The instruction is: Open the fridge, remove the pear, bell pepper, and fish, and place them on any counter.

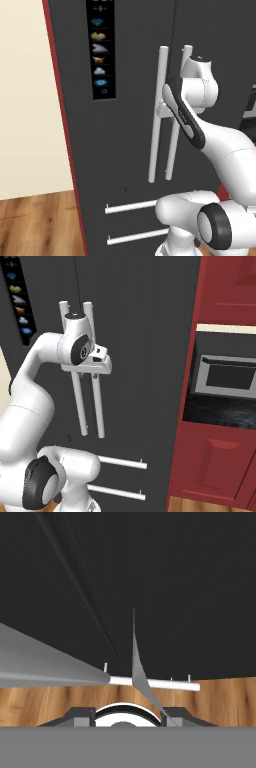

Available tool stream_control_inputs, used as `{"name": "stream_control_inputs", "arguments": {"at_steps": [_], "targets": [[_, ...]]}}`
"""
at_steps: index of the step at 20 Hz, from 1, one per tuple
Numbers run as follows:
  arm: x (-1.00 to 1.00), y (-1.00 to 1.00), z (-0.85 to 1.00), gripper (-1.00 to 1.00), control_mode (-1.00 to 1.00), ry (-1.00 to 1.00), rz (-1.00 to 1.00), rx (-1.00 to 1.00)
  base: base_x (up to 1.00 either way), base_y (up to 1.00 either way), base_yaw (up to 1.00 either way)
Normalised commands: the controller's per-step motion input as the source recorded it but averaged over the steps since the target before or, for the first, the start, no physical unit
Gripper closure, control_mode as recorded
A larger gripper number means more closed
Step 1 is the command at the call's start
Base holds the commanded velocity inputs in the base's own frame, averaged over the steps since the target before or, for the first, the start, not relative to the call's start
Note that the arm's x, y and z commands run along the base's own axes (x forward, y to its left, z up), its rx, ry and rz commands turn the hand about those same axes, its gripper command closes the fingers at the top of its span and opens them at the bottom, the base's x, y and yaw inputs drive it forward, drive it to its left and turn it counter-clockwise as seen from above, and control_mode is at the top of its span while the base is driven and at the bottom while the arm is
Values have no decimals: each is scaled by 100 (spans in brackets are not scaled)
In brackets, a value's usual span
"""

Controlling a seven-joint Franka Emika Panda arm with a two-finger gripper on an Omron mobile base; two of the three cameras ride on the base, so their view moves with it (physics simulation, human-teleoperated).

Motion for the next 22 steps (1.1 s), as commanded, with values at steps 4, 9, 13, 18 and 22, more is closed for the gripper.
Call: {"name": "stream_control_inputs", "arguments": {"at_steps": [4,9,13,18,22], "targets": [[0,0,0,-100,100,0,0,0,0,0,0],[0,0,0,-100,100,0,0,0,-18,9,0],[0,0,0,-100,100,0,0,0,-34,18,0],[0,0,0,-100,100,0,0,0,-26,17,0],[0,0,0,-100,100,0,0,0,-51,0,0]]}}
